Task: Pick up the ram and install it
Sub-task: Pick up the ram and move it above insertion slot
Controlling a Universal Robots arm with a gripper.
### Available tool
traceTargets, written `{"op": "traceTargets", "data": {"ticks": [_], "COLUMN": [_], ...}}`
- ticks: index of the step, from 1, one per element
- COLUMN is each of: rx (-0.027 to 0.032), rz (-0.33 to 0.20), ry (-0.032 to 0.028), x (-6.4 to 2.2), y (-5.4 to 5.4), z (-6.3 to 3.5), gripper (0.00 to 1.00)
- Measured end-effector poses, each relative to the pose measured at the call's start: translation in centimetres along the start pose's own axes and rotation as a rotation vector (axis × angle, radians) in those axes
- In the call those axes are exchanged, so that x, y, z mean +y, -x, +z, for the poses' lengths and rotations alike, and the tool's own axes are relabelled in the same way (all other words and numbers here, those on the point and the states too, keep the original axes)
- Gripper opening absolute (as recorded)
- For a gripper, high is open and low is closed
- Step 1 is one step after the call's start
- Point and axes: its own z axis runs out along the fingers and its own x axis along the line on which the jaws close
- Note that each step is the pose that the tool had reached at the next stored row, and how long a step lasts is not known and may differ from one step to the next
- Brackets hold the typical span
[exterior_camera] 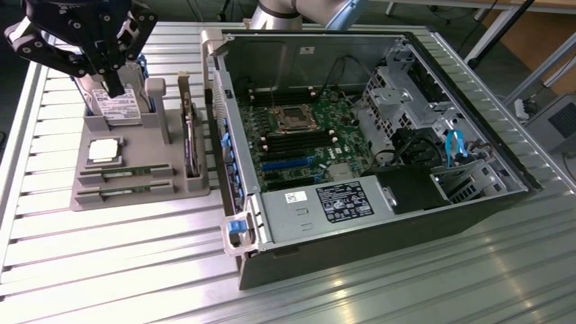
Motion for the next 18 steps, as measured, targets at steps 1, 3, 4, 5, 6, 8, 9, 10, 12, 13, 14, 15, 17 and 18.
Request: {"op": "traceTargets", "data": {"ticks": [1,3,4,5,6,8,9,10,12,13,14,15,17,18], "rx": [0.0003,0.0009,0.0012,0.0014,0.0021,0.0029,0.0031,0.0050,0.0061,0.0064,0.0068,0.0070,0.0077,0.0093], "rz": [-0.007,-0.021,-0.027,-0.033,-0.048,-0.066,-0.071,-0.116,-0.140,-0.147,-0.155,-0.162,-0.177,-0.213], "ry": [0.0001,0.0005,0.0006,0.0008,0.0011,0.0016,0.0017,0.0028,0.0034,0.0036,0.0038,0.0039,0.0044,0.0052], "x": [0.00,0.00,0.00,0.00,0.00,0.00,0.00,0.00,0.00,0.00,0.00,0.00,0.00,0.00], "y": [0.00,0.00,0.00,0.00,0.00,0.00,0.00,0.00,0.00,0.00,0.00,0.00,0.00,0.00], "z": [0.00,0.00,0.00,0.00,0.00,0.00,0.00,0.00,0.00,0.00,0.00,0.00,0.00,0.00], "gripper": [0.10,0.10,0.10,0.10,0.10,0.10,0.10,0.10,0.10,0.10,0.10,0.10,0.10,0.10]}}
